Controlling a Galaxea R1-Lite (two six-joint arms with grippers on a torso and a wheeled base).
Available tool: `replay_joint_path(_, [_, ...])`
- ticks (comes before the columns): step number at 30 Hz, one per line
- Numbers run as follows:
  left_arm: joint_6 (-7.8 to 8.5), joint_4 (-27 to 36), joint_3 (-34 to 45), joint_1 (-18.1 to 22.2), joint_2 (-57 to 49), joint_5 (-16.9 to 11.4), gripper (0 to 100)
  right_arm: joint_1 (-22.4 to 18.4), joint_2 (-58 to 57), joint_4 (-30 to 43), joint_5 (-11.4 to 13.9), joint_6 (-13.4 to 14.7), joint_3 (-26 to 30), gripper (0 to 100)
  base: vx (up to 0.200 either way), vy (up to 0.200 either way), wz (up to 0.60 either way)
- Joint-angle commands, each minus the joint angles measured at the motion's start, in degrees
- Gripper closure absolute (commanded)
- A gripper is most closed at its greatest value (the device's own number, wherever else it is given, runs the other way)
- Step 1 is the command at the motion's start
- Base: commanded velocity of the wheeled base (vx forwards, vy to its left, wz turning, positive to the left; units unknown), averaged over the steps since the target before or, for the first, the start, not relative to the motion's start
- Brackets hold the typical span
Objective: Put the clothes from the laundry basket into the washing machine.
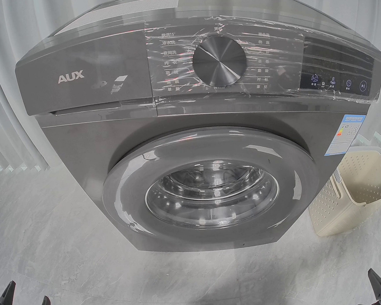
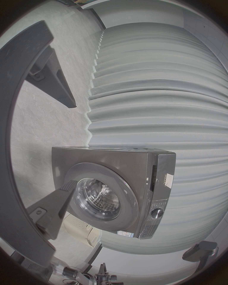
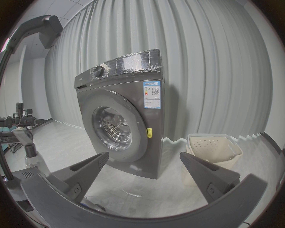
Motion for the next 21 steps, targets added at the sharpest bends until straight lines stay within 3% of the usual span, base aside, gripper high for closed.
replay_joint_path(1, [-0.15, -0.01, 0.92, 0.01, -0.93, 0.13, 0, -0.02, -0.56, -0.24, -15.17, 1.80, 1.40, 0, 0.000, 0.000, 0.00])
replay_joint_path(2, [-0.07, -0.01, 0.92, 0.01, -0.93, 0.13, 0, 0.06, -0.56, -0.42, -13.50, 1.63, 1.49, 0, 0.000, 0.000, 0.00])
replay_joint_path(5, [-0.15, -0.01, 0.92, 0.01, -0.93, 0.13, 0, 0.06, -0.56, -0.42, -14.55, 1.54, 1.49, 0, 0.000, 0.000, 0.00])
replay_joint_path(21, [-0.07, -0.01, 0.92, 0.01, -0.93, -0.04, 0, 0.15, -0.56, -0.33, -14.11, 1.54, 1.40, 0, 0.000, 0.000, 0.00])
